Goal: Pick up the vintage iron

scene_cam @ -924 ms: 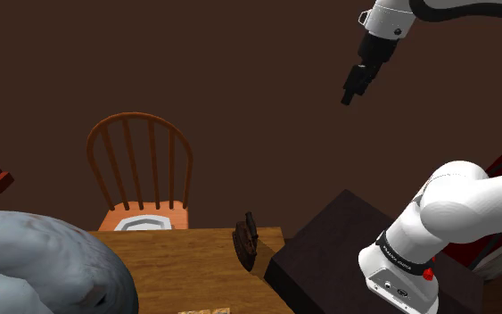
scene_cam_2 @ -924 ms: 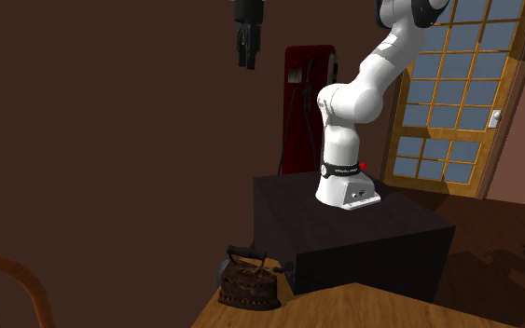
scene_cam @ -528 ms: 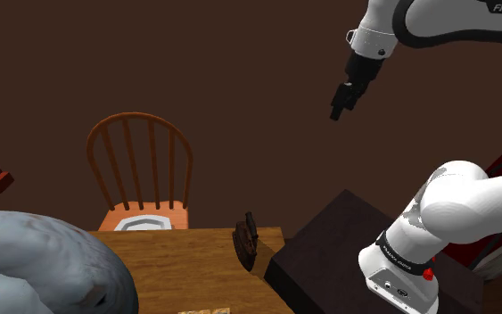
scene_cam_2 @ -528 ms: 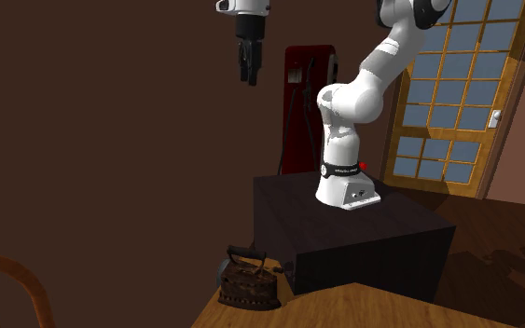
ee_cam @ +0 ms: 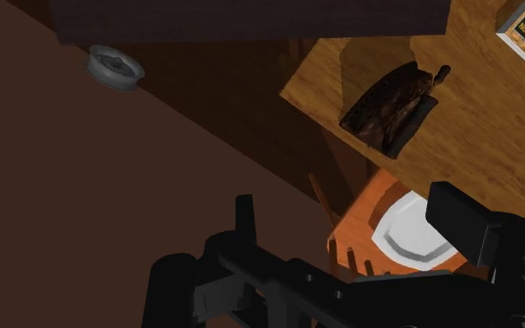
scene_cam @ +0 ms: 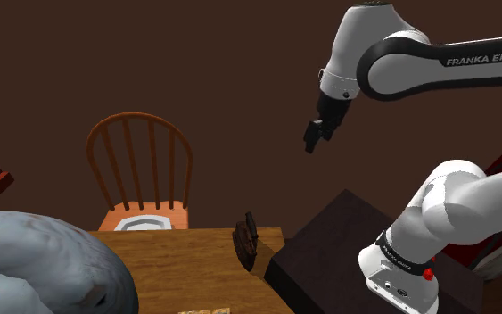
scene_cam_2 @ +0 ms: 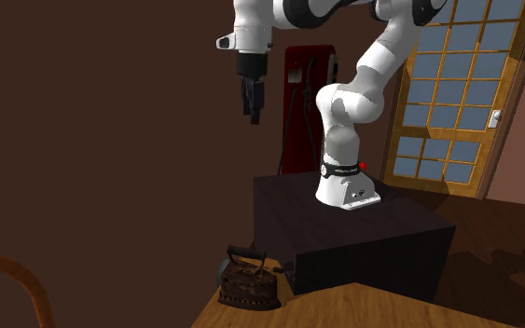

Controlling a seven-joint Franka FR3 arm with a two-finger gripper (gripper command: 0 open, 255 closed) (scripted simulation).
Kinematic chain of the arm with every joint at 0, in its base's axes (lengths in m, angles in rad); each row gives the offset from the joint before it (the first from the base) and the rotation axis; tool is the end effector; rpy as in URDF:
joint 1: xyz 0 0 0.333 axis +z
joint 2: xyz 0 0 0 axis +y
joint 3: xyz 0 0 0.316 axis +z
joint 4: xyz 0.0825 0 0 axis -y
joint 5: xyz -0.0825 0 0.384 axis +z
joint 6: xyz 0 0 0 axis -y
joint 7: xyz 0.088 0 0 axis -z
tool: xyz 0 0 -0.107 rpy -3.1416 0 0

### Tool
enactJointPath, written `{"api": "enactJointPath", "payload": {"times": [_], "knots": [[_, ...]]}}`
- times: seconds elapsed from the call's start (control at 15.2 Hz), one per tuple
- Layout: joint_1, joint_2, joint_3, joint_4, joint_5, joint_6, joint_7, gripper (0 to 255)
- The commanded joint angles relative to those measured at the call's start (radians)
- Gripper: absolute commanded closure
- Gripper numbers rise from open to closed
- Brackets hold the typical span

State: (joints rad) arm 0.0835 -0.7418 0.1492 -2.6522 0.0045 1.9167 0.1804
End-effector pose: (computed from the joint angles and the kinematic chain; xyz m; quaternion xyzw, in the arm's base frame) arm 0.3176 0.0760 0.4626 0.9988 0.0060 0.0094 0.0473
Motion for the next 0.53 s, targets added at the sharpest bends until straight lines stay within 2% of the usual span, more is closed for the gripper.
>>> {"api": "enactJointPath", "payload": {"times": [0.0, 0.46], "knots": [[0.014, 0.026, 0.032, -0.038, 0.021, 0.058, 0.042, 0], [0.048, 0.213, 0.153, -0.097, 0.077, 0.277, 0.189, 0]]}}
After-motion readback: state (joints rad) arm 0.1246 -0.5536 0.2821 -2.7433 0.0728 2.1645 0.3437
